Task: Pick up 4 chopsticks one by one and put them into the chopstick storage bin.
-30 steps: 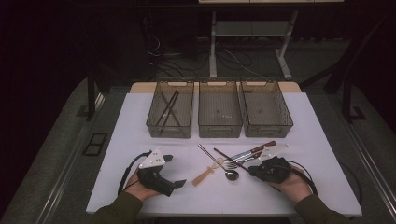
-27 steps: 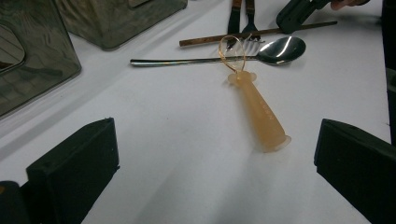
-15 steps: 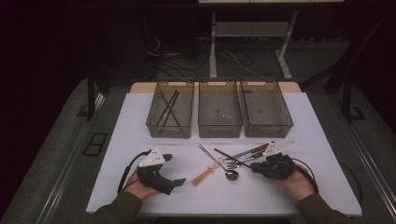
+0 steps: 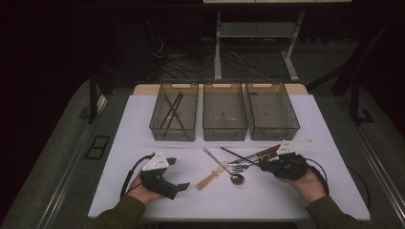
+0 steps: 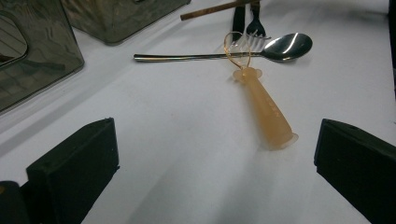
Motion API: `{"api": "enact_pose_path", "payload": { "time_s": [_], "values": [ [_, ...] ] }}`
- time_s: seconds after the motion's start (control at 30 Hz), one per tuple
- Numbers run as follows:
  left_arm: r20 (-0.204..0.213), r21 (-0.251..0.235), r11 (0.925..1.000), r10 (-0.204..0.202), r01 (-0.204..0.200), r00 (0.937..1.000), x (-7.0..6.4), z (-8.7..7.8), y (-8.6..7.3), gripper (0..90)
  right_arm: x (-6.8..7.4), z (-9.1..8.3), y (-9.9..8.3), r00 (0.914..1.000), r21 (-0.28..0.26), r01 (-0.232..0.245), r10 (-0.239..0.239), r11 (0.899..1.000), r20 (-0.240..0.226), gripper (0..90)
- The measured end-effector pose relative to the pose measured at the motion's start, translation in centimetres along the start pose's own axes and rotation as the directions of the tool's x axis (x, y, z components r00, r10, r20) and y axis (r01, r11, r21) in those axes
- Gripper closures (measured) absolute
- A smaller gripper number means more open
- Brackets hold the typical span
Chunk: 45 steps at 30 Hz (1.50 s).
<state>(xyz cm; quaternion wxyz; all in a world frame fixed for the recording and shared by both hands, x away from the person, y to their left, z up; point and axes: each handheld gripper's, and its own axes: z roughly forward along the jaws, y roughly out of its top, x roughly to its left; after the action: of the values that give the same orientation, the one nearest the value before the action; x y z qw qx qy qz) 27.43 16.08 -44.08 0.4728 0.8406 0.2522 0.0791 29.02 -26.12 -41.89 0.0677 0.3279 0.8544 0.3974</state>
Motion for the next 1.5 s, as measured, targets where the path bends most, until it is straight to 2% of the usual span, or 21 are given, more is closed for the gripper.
{"api": "enact_pose_path", "payload": {
  "time_s": [0.7, 1.5],
  "values": [
    [0.002, 0.003, 1.0000, 0.005, -0.006, 1.0000, -0.1, 0.0, 0.0, 0.0, 0.1, -1.0, 2.0, 0.9997, -0.085, -0.003, 0.001, 0.996, -0.024, 85.5],
    [0.006, 0.007, 1.0000, 0.006, -0.006, 1.0000, -0.1, 0.2, 0.0, 0.0, 0.5, 0.4, 6.1, 0.9994, -0.142, 0.006, -0.011, 0.990, -0.033, 85.5]
  ]
}}
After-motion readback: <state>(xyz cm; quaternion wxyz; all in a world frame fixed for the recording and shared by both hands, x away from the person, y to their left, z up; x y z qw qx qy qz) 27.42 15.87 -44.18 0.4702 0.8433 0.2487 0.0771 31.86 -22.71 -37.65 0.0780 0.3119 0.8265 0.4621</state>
